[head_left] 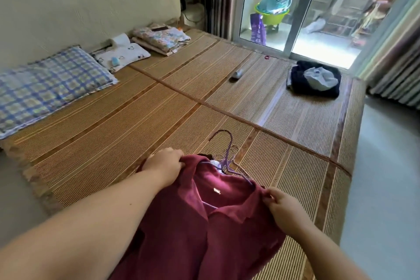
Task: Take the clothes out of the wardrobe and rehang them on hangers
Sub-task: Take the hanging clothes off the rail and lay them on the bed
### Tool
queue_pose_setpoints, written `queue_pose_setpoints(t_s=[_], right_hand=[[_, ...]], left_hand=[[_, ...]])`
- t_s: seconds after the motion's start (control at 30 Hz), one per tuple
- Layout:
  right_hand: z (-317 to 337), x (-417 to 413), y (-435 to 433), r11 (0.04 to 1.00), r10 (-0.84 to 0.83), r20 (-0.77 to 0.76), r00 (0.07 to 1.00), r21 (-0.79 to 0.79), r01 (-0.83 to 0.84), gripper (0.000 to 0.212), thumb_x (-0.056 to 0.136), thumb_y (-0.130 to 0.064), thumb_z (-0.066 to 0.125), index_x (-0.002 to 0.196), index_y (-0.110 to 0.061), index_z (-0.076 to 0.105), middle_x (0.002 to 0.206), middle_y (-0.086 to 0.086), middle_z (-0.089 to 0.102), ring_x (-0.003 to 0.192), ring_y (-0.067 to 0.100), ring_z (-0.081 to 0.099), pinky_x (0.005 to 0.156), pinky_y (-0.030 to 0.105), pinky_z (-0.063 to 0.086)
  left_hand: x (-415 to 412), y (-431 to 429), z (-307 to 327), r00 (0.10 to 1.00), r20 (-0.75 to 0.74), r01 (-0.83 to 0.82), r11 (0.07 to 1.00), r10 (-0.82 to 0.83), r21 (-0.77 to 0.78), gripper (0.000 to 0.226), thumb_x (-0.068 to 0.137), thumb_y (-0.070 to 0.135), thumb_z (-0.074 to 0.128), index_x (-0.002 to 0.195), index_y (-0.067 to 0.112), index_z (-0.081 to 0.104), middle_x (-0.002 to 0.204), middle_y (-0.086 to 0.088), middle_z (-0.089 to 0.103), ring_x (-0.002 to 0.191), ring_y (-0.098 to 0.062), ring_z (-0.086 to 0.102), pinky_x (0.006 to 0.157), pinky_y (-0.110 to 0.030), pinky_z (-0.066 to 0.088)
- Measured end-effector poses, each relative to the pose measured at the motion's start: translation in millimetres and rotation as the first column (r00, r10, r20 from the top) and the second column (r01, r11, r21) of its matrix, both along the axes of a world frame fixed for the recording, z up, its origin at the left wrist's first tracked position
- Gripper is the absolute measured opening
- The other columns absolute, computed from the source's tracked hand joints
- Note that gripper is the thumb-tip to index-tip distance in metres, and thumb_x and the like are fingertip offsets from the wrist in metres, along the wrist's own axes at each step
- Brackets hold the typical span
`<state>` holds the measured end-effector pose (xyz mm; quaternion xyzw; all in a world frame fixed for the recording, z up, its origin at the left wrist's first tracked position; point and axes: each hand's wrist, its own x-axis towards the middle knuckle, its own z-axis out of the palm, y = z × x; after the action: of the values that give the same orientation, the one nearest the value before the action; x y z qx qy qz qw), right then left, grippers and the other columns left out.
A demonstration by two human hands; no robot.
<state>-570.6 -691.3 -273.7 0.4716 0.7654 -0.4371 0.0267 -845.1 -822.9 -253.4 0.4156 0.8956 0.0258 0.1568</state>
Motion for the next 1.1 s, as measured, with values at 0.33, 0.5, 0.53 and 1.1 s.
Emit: queue_pose_setpoints(t_s=[0.33,0.5,0.53,1.1], right_hand=[[-134,-55,66,1.0,0.007,0.138,0.99,-0.023,-0.004,0.018,0.096,-0.028,0.045,0.109,-0.025,0.057,0.106,0.007,0.066,0.096,0.025,0.06,0.083,0.031,0.046],[-140,-69,60,0.986,0.152,0.125,0.98,0.054,-0.16,0.048,0.09,-0.024,0.054,0.137,-0.023,0.044,0.134,0.004,0.052,0.12,0.02,0.05,0.101,0.03,0.039],[-136,-72,55,0.976,0.188,0.138,0.972,0.082,-0.201,0.053,0.09,-0.027,0.054,0.14,-0.022,0.04,0.139,0.002,0.047,0.126,0.019,0.044,0.106,0.03,0.035],[157,-208,-153,0.353,0.857,0.046,0.513,0.673,-0.65,0.066,0.09,-0.046,0.053,0.147,-0.039,0.02,0.153,-0.006,0.027,0.141,0.018,0.025,0.113,0.039,0.023]], left_hand=[[-29,70,-124,0.986,0.144,-0.072,0.991,0.089,-0.113,0.029,0.094,0.031,0.049,0.118,0.019,0.058,0.12,-0.008,0.058,0.113,-0.029,0.054,0.094,-0.04,0.044],[-9,61,-137,0.976,0.217,0.0,0.991,0.029,-0.135,0.064,0.092,0.039,0.054,0.147,0.018,0.029,0.151,-0.01,0.032,0.139,-0.024,0.03,0.111,-0.033,0.026],[-3,55,-132,0.974,0.226,0.011,0.993,0.015,-0.116,0.068,0.091,0.039,0.054,0.149,0.016,0.025,0.154,-0.011,0.026,0.142,-0.024,0.024,0.113,-0.031,0.021],[10,-185,157,0.97,-0.175,-0.161,0.985,0.169,0.063,0.067,0.089,0.051,0.052,0.146,0.031,0.023,0.159,0.002,0.011,0.146,-0.019,0.008,0.117,-0.047,0.016]])
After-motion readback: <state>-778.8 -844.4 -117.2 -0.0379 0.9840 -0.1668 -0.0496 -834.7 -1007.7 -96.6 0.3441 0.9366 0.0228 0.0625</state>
